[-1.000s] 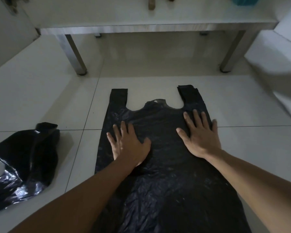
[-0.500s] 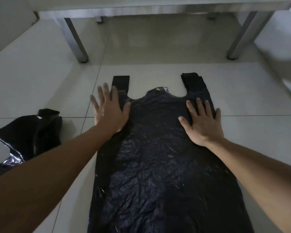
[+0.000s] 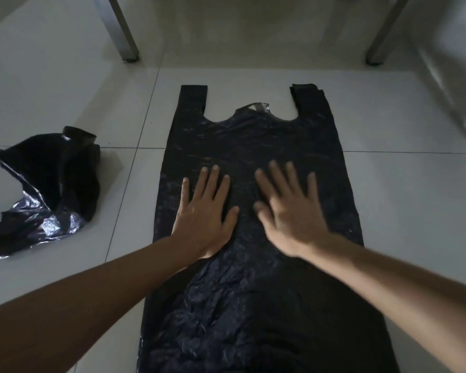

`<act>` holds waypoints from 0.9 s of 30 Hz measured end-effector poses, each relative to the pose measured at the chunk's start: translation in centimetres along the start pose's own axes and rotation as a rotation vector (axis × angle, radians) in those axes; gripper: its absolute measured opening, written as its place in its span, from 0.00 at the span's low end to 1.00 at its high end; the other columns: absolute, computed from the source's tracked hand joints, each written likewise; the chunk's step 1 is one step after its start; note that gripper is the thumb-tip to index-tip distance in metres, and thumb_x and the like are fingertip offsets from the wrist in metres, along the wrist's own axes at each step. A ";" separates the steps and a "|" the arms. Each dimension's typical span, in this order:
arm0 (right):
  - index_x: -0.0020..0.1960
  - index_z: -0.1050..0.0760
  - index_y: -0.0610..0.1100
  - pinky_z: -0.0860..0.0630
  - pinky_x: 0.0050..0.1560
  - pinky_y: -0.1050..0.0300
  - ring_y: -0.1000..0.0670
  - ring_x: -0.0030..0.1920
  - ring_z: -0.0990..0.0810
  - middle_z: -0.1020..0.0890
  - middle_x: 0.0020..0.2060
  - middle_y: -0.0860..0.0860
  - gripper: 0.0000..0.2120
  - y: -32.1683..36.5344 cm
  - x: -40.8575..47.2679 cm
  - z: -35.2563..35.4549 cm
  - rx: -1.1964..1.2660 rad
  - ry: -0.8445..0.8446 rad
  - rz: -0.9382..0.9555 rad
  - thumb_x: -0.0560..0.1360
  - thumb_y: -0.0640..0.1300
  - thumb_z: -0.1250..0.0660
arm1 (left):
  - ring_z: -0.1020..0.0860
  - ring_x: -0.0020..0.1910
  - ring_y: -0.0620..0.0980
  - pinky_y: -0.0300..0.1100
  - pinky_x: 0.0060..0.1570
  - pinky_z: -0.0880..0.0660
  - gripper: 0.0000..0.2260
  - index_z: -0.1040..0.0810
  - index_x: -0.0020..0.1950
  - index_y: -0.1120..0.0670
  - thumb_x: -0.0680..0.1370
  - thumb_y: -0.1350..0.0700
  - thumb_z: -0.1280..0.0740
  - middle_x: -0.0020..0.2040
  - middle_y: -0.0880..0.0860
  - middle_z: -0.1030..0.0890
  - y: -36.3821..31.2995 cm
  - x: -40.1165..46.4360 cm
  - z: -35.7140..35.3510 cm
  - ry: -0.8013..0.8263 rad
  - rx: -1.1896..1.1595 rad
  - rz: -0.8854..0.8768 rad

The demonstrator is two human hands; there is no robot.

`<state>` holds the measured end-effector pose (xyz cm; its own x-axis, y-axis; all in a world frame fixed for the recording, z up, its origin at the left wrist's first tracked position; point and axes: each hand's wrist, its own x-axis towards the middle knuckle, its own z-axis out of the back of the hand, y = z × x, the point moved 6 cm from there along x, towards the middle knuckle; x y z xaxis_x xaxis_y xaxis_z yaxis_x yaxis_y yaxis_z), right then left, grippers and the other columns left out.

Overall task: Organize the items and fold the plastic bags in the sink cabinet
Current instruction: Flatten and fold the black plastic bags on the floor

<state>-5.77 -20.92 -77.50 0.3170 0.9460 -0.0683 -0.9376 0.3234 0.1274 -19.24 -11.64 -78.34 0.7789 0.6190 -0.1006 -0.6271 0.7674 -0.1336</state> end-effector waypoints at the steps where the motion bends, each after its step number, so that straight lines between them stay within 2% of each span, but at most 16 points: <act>1: 0.80 0.50 0.52 0.52 0.74 0.31 0.41 0.79 0.52 0.49 0.79 0.48 0.31 1.4 -1.7 -0.8 0.001 0.032 0.048 0.79 0.62 0.58 | 0.60 0.78 0.53 0.58 0.75 0.59 0.35 0.54 0.79 0.52 0.76 0.37 0.64 0.79 0.54 0.57 -0.1 -0.6 -0.5 0.008 0.012 -0.011; 3: 0.80 0.50 0.53 0.52 0.74 0.32 0.42 0.79 0.52 0.49 0.79 0.47 0.32 1.2 -3.7 -2.0 -0.027 0.094 0.051 0.79 0.65 0.58 | 0.60 0.78 0.52 0.57 0.75 0.59 0.35 0.55 0.79 0.50 0.76 0.35 0.63 0.80 0.53 0.58 0.3 -1.5 -1.4 0.010 0.034 -0.018; 6: 0.79 0.60 0.57 0.59 0.75 0.35 0.45 0.79 0.61 0.59 0.79 0.51 0.35 -3.5 -4.5 -1.9 -0.061 0.104 -0.084 0.76 0.70 0.64 | 0.60 0.78 0.52 0.58 0.75 0.59 0.35 0.56 0.79 0.49 0.76 0.33 0.63 0.79 0.52 0.58 1.6 -2.4 -1.7 -0.012 0.061 0.008; 8: 0.78 0.64 0.58 0.59 0.75 0.35 0.46 0.78 0.63 0.62 0.79 0.51 0.36 -6.7 -5.1 -1.6 -0.072 0.113 -0.183 0.74 0.71 0.67 | 0.60 0.78 0.52 0.57 0.75 0.60 0.36 0.57 0.79 0.48 0.76 0.32 0.64 0.79 0.52 0.59 2.2 -2.6 -1.7 -0.002 0.063 0.020; 11: 0.79 0.65 0.54 0.59 0.75 0.34 0.44 0.78 0.63 0.62 0.79 0.49 0.38 -8.9 -6.6 -1.3 -0.100 0.165 -0.301 0.73 0.71 0.69 | 0.61 0.78 0.53 0.59 0.74 0.61 0.37 0.58 0.79 0.50 0.75 0.31 0.65 0.79 0.54 0.59 2.5 -2.8 -1.4 0.014 0.061 0.066; 14: 0.80 0.61 0.51 0.59 0.76 0.36 0.42 0.78 0.63 0.60 0.79 0.47 0.39 -5.8 -8.7 -0.7 -0.096 0.136 -0.221 0.74 0.70 0.69 | 0.62 0.78 0.54 0.58 0.75 0.61 0.36 0.57 0.79 0.54 0.77 0.33 0.62 0.79 0.56 0.60 0.9 -4.5 -0.4 -0.011 0.034 0.057; 19: 0.80 0.53 0.49 0.55 0.76 0.36 0.42 0.79 0.57 0.53 0.79 0.46 0.38 -0.9 -13.2 -2.0 -0.082 0.182 -0.016 0.77 0.69 0.64 | 0.57 0.78 0.58 0.60 0.73 0.54 0.37 0.51 0.79 0.56 0.78 0.33 0.59 0.79 0.57 0.54 -3.7 -10.9 -1.6 0.017 0.062 -0.173; 23: 0.80 0.52 0.48 0.52 0.75 0.34 0.40 0.79 0.53 0.51 0.79 0.45 0.38 -0.8 -14.4 -2.8 -0.130 0.223 -0.014 0.77 0.69 0.63 | 0.54 0.78 0.57 0.60 0.73 0.52 0.36 0.49 0.79 0.55 0.79 0.33 0.57 0.79 0.57 0.51 -2.4 -12.8 -3.3 0.084 0.135 -0.204; 27: 0.80 0.50 0.47 0.49 0.74 0.32 0.39 0.78 0.50 0.49 0.79 0.44 0.39 -0.3 -14.4 -2.3 -0.143 0.248 -0.037 0.77 0.70 0.63 | 0.60 0.78 0.56 0.60 0.74 0.58 0.37 0.55 0.79 0.55 0.78 0.32 0.59 0.79 0.57 0.57 -2.7 -12.8 -2.7 0.122 0.141 -0.176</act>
<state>-10.39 -34.70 -78.78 0.3230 0.8933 -0.3126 -0.9424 0.3340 -0.0194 -27.52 -22.14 -79.38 0.8655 0.4560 -0.2073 -0.4700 0.8824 -0.0214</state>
